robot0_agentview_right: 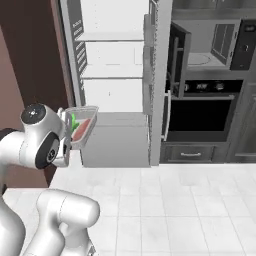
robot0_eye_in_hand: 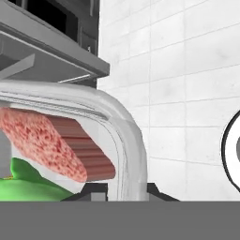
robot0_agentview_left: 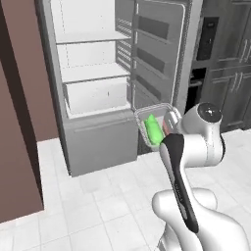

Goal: Place the tupperware containing the steak and corn meal in the microwave. Close the microwave door and press the start button to reheat the meal.

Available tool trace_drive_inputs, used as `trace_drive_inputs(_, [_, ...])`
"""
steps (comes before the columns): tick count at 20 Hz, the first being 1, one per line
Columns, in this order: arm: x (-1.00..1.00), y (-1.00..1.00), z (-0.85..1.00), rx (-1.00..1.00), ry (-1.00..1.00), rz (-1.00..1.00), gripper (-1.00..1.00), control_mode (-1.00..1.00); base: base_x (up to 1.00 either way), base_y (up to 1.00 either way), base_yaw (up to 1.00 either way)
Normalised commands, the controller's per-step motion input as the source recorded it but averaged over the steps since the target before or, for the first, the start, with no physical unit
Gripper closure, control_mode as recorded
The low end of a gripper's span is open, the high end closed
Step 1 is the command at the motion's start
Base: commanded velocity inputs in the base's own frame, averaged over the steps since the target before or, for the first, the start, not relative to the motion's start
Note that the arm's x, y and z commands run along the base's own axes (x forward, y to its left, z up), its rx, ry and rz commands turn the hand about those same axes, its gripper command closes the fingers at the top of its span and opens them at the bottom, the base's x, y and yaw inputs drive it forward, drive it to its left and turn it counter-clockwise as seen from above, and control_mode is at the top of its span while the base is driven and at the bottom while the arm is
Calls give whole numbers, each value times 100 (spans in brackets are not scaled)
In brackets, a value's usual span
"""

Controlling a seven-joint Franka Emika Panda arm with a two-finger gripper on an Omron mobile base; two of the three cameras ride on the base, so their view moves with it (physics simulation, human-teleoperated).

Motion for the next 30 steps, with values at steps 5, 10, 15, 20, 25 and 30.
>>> trace_drive_inputs(5, [0, 0, 0, 0, 0, 0, 100, 100, -5, -19, -64])
trace_drive_inputs(10, [0, 0, 0, 0, 0, 0, 100, 100, 11, -30, -63])
trace_drive_inputs(15, [0, 0, 0, 0, 0, 0, 100, 100, 49, -26, -55])
trace_drive_inputs(20, [0, 0, 0, 0, 0, 0, 100, 100, 74, -9, -42])
trace_drive_inputs(25, [0, 0, 0, 0, 0, 0, 100, 100, 90, 2, -16])
trace_drive_inputs(30, [0, 0, 0, 0, 0, 0, 100, 100, 100, 3, -2])
